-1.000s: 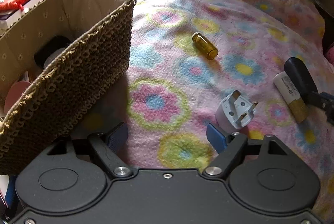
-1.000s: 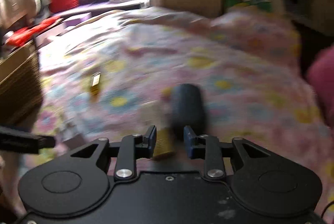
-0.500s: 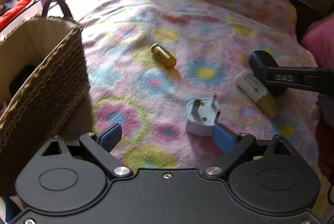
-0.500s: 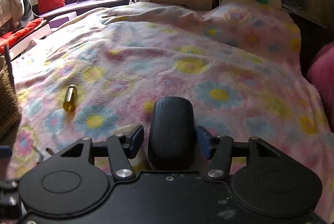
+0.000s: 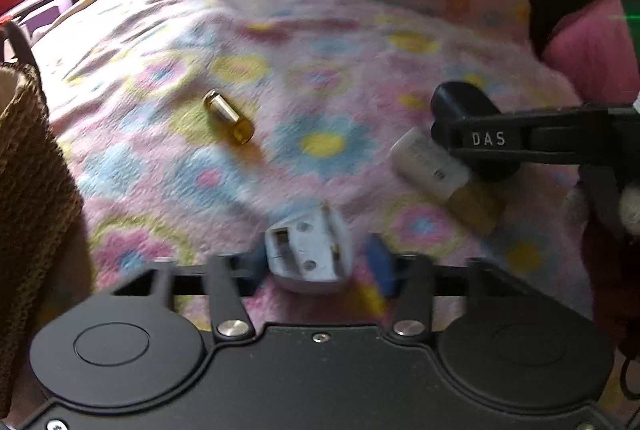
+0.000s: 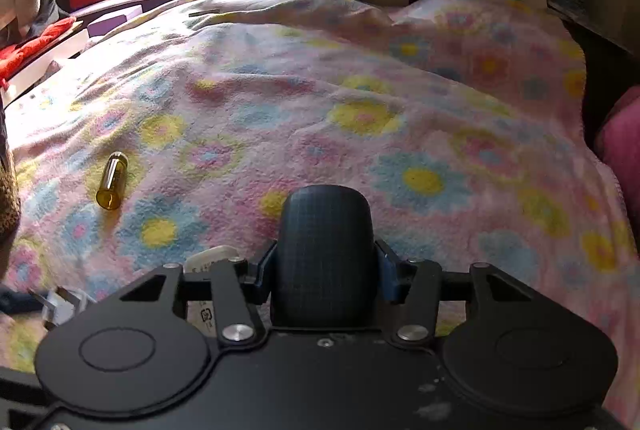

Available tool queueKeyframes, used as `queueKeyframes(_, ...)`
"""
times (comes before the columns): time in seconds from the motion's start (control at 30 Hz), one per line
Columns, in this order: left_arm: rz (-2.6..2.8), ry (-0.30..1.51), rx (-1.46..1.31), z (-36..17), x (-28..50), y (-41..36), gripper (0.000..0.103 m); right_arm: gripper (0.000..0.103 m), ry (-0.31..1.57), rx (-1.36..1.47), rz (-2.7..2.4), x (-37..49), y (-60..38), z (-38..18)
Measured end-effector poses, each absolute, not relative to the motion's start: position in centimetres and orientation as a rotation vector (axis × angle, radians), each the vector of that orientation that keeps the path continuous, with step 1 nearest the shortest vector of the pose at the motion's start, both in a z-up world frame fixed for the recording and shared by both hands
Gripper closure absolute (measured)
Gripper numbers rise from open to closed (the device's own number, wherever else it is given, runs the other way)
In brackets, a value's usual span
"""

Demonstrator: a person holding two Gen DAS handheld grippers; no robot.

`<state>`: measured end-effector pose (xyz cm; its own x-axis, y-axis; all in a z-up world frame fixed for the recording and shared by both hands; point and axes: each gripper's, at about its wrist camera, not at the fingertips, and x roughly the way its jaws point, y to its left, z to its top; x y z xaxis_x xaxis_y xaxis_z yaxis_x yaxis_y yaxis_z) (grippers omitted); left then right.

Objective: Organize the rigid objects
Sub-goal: 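Carry the adapter and black oval case over the basket and open both grippers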

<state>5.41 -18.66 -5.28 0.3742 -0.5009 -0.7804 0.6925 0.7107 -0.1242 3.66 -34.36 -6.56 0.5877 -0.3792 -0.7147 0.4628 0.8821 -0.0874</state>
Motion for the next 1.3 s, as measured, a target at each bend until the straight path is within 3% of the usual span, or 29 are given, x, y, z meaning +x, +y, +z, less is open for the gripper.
queueKeyframes(0.43,-0.733,0.851,0.056,-1.0,3.9,-13.8,0.065,0.054,0.726,0.289,-0.445,-0.3,-34.4,-1.0)
queueKeyframes(0.9,-0.361,0.757,-0.107,7.3,5.6,-1.3,0.065,0.054,0.697,0.225,-0.070,4.1,-20.9,4.4)
queueKeyframes(1.3,-0.149,0.844,-0.197,6.1,11.7,5.3,0.065,0.053,0.677,0.227,0.082,11.3,-11.8,7.1)
